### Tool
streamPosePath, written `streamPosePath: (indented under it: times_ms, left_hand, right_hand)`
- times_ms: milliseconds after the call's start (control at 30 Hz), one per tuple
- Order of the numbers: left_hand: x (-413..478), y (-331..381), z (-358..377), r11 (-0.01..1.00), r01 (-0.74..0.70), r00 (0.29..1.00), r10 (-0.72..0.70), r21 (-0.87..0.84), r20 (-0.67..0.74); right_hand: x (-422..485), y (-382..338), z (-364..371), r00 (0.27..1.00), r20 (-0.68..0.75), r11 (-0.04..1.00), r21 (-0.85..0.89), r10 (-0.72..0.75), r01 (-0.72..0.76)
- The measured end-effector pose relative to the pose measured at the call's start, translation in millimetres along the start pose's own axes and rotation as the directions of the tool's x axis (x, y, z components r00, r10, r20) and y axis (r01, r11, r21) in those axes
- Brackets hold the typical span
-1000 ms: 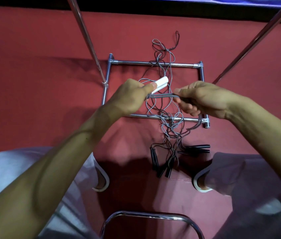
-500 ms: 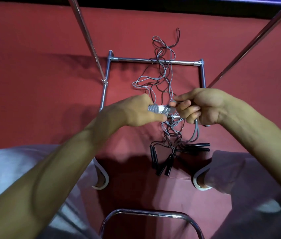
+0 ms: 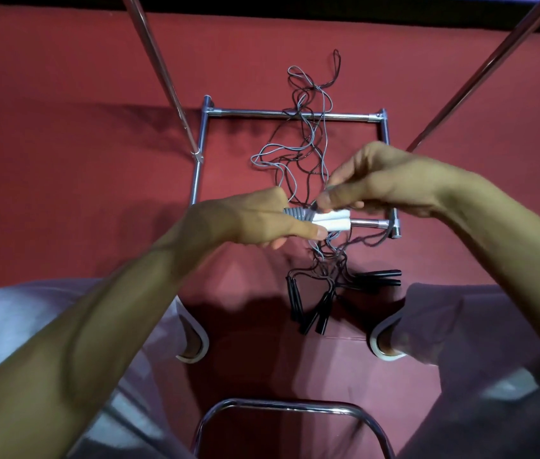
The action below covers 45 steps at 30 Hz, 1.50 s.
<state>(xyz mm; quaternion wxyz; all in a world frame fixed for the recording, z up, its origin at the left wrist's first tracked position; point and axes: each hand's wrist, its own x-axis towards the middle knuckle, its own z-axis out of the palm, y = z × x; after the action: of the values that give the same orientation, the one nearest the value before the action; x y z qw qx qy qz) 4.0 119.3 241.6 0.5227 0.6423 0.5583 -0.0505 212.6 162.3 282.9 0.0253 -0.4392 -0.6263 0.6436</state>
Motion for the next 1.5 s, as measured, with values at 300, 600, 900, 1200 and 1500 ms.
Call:
streamPosePath:
  times_ms: [300,600,900,1200,1500]
  left_hand:
    - [-20.6,23.0,-6.9,0.985,0.08,0.933,-0.019,-0.154,0.361]
    - [-34.4,20.6,-19.4,0.899,-0.145,0.961,0.228,-0.413,0.158]
    - [-22.7,17.1,-16.0,0.921,-0.247,0.955,0.178,-0.3,-0.238]
    - [-14.1,9.8,-7.2,0.943,-0.247,0.717,0.334,0.225,-0.611]
    - [-16.7,9.5,-2.9,0.863,-0.292,0.594,0.501,0.411,-0.629]
  right_hand:
    - [5.9,14.1,-19.2,0.951,0.016,0.95,-0.048,-0.309,0.309]
    - [24.7,28.3,20.9,0.97,0.118,0.849,0.513,-0.214,0.125]
    - [36.8,23.6,36.9,0.963,-0.224,0.914,0.338,-0.152,0.223]
    - [40.6,33.9,38.2,0.942,-0.327,0.965,0.262,0.071,0.018]
    - [36.7,22.7,23.7,0.936,-0.141,0.937,0.189,0.323,-0.295]
